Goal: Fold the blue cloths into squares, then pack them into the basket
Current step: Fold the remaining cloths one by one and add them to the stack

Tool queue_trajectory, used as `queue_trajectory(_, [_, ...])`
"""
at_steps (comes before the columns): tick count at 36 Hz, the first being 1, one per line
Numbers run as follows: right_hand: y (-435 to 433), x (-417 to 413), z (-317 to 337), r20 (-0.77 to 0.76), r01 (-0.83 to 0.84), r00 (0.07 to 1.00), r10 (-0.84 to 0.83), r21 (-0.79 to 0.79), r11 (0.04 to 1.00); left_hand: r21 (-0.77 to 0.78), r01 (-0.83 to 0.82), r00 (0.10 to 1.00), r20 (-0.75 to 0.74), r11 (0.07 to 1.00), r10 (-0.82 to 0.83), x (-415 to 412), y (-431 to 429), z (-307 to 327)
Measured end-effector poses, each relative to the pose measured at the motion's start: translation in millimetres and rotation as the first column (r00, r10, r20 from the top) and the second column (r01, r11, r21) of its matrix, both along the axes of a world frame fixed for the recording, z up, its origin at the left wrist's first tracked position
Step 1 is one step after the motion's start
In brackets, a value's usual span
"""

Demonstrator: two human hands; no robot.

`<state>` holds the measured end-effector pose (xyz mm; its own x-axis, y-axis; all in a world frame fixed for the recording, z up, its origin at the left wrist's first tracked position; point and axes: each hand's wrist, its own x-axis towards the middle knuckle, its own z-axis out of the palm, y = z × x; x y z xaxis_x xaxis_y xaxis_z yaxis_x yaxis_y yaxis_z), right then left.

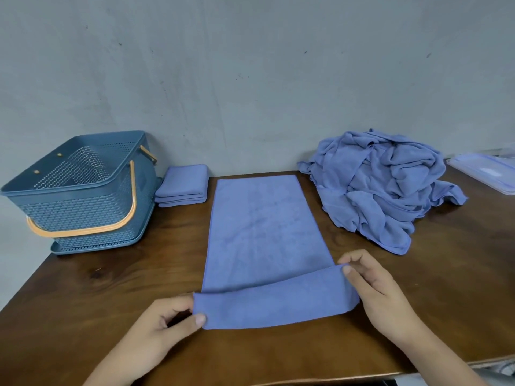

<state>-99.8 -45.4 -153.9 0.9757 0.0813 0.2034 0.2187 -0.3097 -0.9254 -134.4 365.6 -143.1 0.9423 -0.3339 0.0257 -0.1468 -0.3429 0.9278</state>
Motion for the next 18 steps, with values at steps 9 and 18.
queue_trajectory(9, [20, 60, 28, 0.066, 0.136, 0.989, -0.133, -0.045, 0.99, -0.164, -0.295, 0.951, 0.041, 0.941, 0.305, 51, -29, 19])
queue_trajectory(18, [30, 182, 26, 0.18, 0.27, 0.955, -0.235, -0.208, 0.94, -0.008, -0.511, 0.841, 0.204, 0.859, 0.502, 166, -30, 21])
